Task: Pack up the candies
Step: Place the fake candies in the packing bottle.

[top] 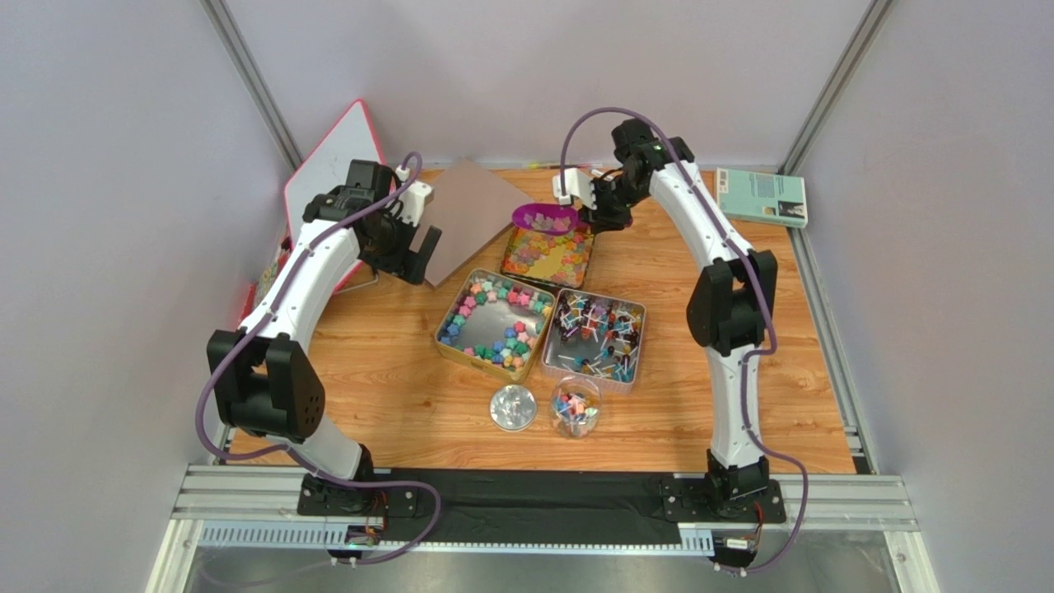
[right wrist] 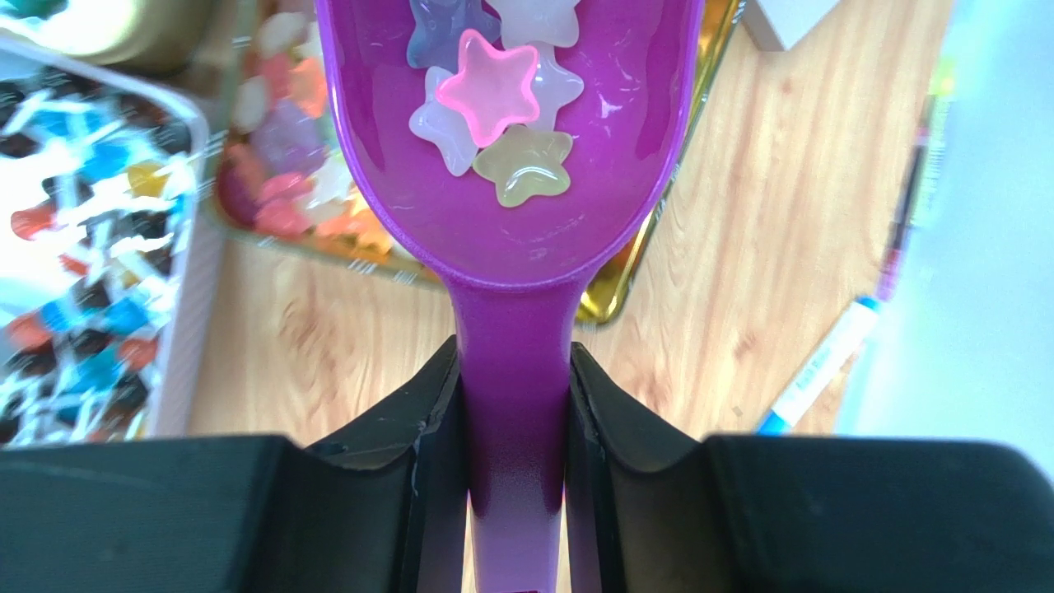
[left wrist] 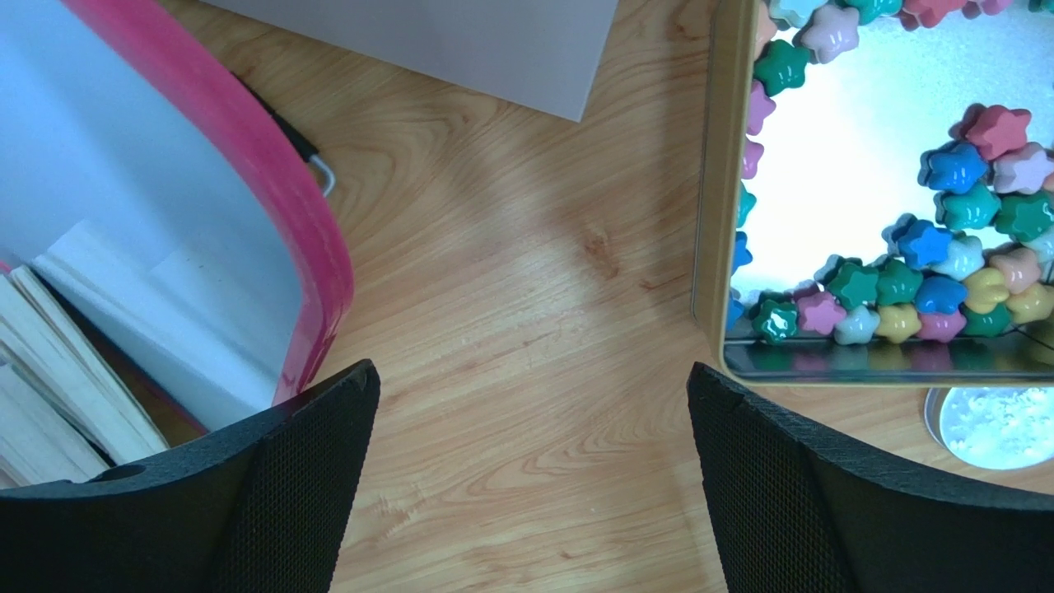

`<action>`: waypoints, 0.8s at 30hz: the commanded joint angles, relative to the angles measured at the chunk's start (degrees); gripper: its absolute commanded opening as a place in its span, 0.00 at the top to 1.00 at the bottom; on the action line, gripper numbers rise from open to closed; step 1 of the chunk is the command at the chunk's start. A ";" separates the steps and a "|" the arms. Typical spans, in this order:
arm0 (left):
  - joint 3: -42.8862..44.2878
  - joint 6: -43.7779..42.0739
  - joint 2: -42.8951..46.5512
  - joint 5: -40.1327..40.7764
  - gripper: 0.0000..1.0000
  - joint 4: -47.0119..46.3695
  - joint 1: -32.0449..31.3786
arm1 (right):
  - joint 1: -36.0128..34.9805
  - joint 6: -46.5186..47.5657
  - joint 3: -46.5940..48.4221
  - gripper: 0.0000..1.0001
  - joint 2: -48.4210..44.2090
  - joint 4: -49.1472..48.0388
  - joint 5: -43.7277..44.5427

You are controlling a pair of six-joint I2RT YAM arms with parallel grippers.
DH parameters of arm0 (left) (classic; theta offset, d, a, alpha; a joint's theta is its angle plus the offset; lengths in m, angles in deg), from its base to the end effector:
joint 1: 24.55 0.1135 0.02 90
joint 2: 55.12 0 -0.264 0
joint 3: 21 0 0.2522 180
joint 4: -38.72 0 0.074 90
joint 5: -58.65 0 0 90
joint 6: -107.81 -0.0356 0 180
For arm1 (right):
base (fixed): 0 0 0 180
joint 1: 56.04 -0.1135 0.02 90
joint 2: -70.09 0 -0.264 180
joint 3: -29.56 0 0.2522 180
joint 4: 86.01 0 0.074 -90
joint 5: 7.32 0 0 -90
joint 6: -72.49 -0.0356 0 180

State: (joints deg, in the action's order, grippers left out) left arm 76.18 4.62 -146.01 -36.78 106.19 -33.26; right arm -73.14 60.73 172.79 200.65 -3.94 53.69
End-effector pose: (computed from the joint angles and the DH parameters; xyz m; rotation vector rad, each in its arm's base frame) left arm 0.3233 -0.0529 0.3092 0.5318 2.5798 -0.0984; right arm 0.4487 0.1561 0.2710 -1.9747 1.6359 0.3334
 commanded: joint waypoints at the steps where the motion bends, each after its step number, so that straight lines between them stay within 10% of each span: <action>1: 2.28 2.45 0.89 4.91 0.00 -3.27 -0.08 | -0.21 4.19 -6.04 1.00 -13.46 4.70 -0.11; 14: -3.87 9.68 8.88 -16.27 0.02 -1.42 0.27 | -9.94 12.29 -29.35 1.00 -41.68 15.09 20.17; 24: -5.36 6.60 15.74 -11.53 0.05 -0.36 0.27 | -22.79 6.93 -51.06 1.00 -56.81 13.87 35.66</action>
State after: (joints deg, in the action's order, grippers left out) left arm 72.31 12.35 -134.91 -48.78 105.51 -33.18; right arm -93.31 70.28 125.95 149.20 5.55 80.42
